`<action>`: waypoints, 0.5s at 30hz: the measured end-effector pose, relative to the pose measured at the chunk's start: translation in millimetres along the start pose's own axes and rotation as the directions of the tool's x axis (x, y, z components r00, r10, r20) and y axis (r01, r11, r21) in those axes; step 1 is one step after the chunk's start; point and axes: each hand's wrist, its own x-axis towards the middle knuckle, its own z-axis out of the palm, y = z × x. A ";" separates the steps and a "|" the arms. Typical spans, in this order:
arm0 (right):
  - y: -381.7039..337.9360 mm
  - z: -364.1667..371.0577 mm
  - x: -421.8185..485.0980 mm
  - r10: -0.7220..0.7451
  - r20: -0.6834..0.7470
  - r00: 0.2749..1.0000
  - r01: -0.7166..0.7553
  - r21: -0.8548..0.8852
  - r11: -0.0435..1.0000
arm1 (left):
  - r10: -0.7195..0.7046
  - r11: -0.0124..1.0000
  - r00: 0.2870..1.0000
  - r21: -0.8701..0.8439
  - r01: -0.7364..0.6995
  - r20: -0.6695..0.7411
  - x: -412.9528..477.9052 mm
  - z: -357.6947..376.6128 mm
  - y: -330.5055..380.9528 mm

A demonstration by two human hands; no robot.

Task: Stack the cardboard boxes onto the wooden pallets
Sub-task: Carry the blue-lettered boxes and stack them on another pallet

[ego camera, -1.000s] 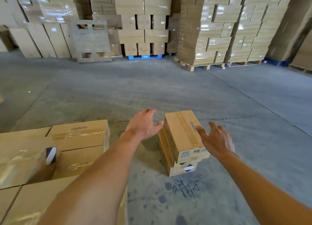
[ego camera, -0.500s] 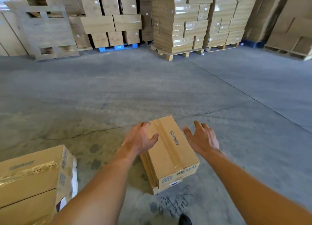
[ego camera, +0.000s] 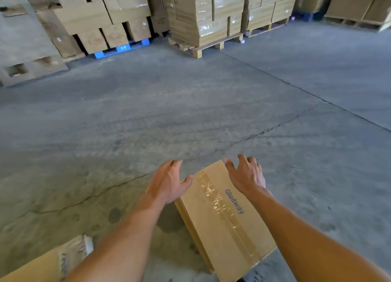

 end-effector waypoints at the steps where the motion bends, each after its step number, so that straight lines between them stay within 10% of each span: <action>1: -5.3 8.7 7.7 0.022 -0.008 1.000 -0.022 0.017 1.000 | 0.026 1.000 1.000 0.007 -0.026 0.015 14.2 1.3 -9.8; 7: -18.6 71.0 28.2 0.290 -0.092 0.953 -0.280 0.107 0.954 | 0.199 0.979 0.963 -0.002 -0.202 0.183 104.5 29.3 -64.0; 15: -6.9 202.9 -49.5 0.744 -0.056 0.666 -0.723 0.197 0.662 | 0.338 0.935 0.830 -0.058 -0.349 0.443 146.7 112.2 -150.5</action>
